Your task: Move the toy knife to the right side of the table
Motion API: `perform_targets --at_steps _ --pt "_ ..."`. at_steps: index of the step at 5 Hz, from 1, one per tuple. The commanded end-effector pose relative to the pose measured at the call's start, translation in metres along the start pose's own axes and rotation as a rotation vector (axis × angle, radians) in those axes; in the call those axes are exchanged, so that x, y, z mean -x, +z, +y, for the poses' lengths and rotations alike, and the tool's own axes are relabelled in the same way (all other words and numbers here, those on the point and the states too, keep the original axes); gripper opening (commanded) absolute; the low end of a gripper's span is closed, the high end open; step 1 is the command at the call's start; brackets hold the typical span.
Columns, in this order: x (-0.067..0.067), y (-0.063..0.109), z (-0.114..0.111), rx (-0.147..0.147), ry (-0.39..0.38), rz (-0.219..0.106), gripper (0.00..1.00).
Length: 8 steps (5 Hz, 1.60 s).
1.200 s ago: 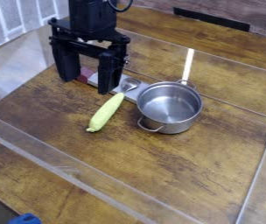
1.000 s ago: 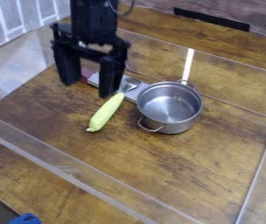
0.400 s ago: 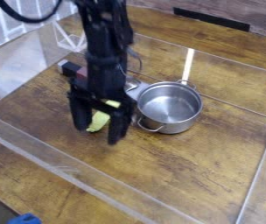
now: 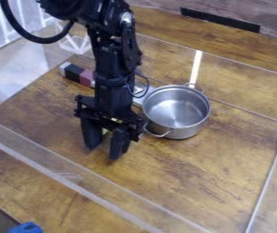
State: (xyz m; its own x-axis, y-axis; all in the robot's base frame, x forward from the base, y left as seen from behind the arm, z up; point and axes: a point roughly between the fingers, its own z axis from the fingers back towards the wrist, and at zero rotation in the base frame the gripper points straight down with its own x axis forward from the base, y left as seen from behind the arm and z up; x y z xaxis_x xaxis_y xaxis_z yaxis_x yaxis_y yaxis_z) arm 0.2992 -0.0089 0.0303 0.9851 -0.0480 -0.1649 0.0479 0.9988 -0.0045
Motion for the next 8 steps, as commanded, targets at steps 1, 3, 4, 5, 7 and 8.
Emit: perform_targets --at_steps 1,3,4,5,7,8 --pt "-0.009 0.011 0.014 -0.003 0.001 -0.054 0.00" --pt "-0.024 0.015 0.027 0.001 0.040 -0.043 1.00" --pt "-0.034 0.018 0.028 0.003 0.056 -0.044 0.00" --pt "-0.035 0.018 0.035 0.013 0.113 -0.044 0.00" --pt "-0.043 0.021 0.042 0.041 0.181 -0.020 1.00" --pt "-0.050 0.023 0.043 0.043 0.188 -0.018 0.00"
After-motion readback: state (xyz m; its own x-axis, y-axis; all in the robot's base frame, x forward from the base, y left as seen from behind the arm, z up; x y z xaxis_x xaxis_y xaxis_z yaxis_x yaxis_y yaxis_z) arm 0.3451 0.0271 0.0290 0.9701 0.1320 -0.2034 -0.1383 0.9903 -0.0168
